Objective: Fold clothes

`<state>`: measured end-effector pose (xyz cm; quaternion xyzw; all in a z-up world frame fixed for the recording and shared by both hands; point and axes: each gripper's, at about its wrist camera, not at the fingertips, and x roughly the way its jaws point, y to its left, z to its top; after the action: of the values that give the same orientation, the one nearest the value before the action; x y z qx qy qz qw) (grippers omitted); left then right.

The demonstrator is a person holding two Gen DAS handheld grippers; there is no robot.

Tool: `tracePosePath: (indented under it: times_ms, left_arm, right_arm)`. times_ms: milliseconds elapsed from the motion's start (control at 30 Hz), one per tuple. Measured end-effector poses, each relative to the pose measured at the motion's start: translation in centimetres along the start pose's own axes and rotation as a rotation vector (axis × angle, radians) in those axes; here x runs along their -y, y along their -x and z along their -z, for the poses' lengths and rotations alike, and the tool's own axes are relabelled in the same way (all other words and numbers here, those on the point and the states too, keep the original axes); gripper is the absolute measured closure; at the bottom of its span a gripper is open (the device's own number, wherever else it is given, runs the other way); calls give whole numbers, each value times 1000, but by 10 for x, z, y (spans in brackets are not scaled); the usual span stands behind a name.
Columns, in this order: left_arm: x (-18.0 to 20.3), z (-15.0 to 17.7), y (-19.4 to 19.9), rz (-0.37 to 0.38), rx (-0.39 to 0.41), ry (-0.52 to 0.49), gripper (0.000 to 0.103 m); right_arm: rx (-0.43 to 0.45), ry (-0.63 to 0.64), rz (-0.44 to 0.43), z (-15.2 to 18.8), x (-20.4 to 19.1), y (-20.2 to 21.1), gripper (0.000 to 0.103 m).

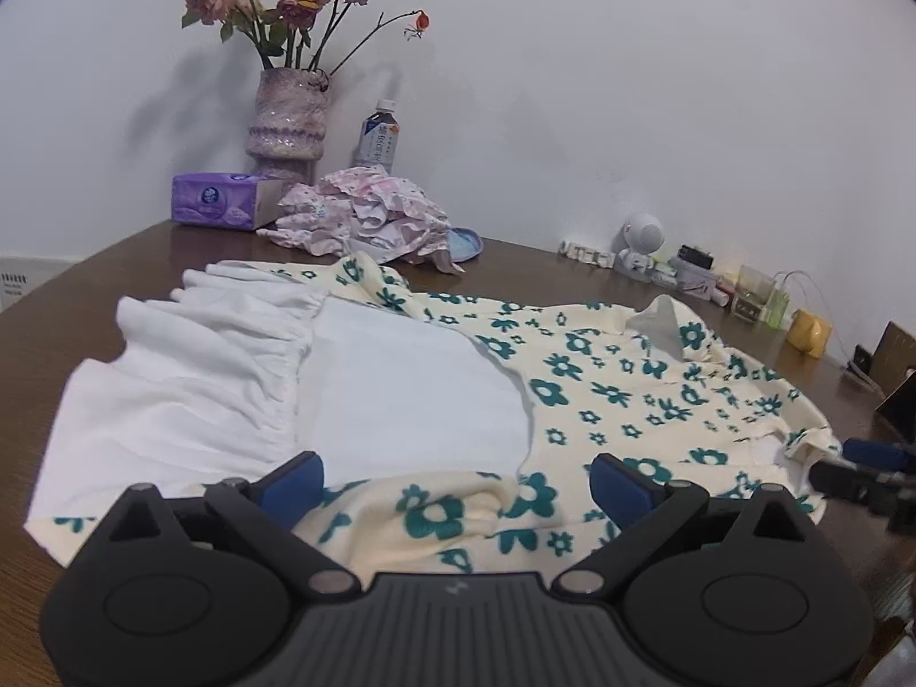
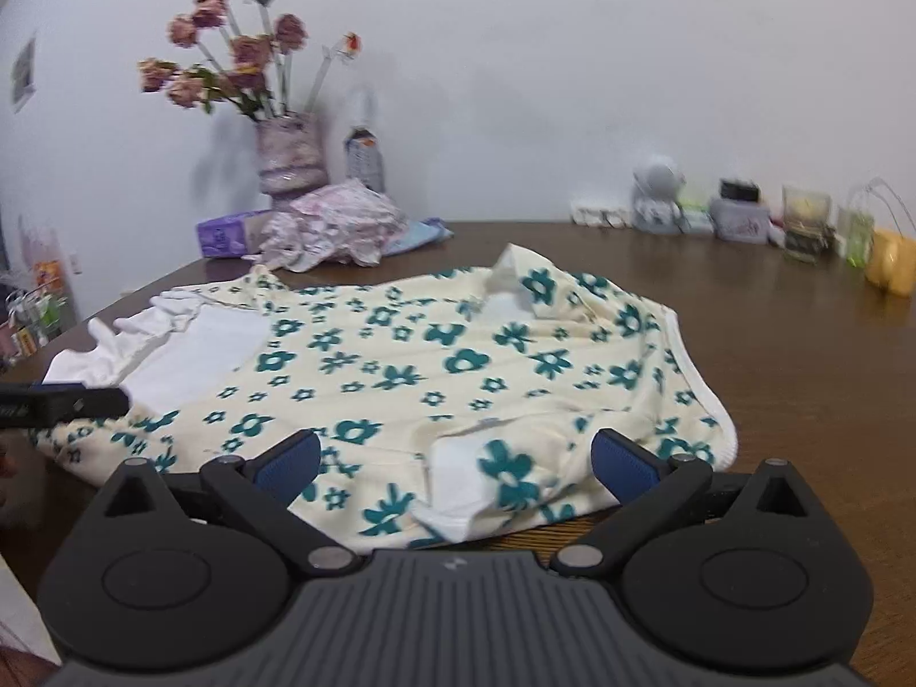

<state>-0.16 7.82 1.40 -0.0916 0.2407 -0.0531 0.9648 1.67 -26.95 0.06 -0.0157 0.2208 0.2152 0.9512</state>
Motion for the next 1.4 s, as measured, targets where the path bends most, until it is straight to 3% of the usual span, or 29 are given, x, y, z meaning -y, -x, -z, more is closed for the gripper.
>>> tracePosePath:
  times_ms: [233, 467, 733, 1400]
  left_arm:
    - [7, -3, 1, -39, 47, -37, 0]
    - [11, -3, -4, -33, 39, -50, 0]
    - [8, -4, -10, -28, 13, -23, 0]
    - [3, -2, -9, -9, 14, 18, 0]
  right_arm:
    - [10, 19, 8, 8, -7, -3, 0]
    - [53, 29, 26, -1, -8, -5, 0]
    - [-30, -77, -38, -2, 9, -22, 0]
    - [-23, -153, -3, 1, 14, -20, 0]
